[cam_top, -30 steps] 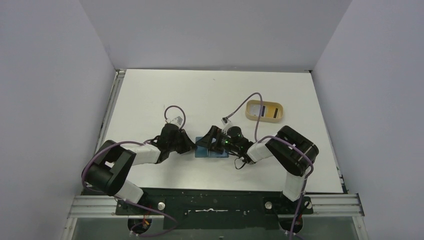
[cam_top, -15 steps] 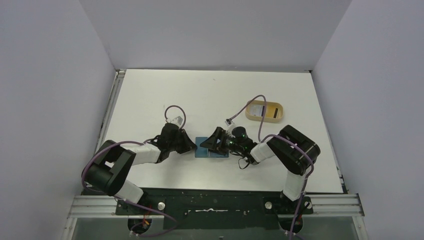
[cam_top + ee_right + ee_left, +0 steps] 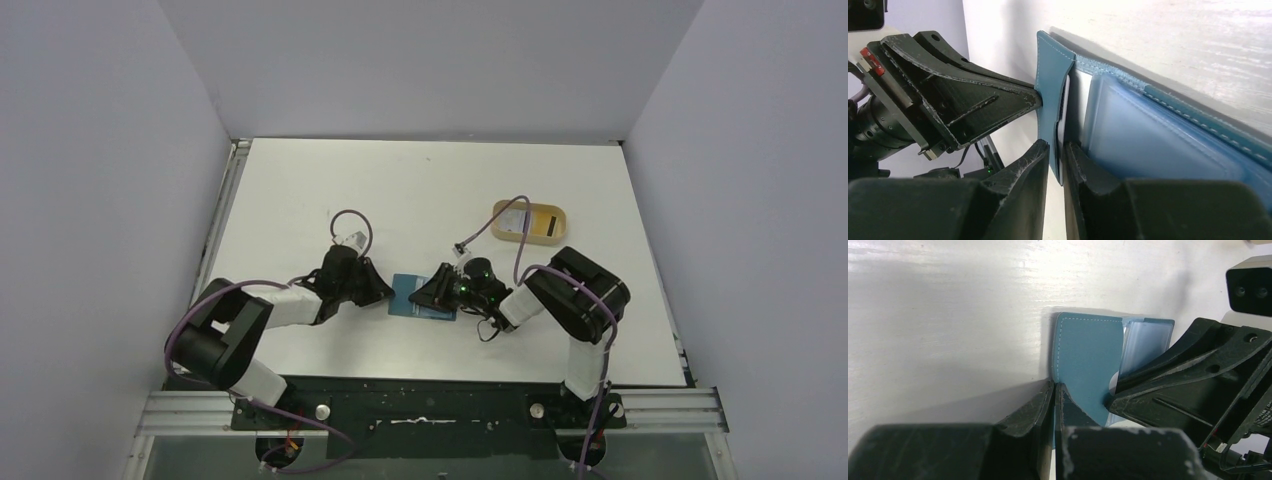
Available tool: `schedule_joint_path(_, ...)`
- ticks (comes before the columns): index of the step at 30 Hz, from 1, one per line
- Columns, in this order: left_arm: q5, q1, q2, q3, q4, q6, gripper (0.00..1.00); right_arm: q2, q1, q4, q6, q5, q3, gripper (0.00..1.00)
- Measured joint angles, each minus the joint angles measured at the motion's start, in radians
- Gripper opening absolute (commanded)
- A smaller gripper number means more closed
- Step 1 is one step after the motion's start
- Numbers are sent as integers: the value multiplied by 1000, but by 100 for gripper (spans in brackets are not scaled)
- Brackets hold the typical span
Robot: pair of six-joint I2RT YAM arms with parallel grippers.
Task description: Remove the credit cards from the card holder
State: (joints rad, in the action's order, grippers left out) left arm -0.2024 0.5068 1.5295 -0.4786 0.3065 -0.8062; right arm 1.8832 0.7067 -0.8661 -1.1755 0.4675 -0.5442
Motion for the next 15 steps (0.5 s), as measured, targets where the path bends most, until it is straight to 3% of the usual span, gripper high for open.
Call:
schedule_joint_path(6, -8, -3, 7, -5, 0, 3, 0, 32, -6, -61, -20, 8, 8, 19)
schedule_joint_path(12, -12, -5, 14, -10, 4, 5, 0, 66, -13, -166, -60, 15, 30, 33)
schedule_joint_path(15, -14, -5, 19, -12, 8, 6, 0, 88, -14, -245, -92, 19, 40, 32)
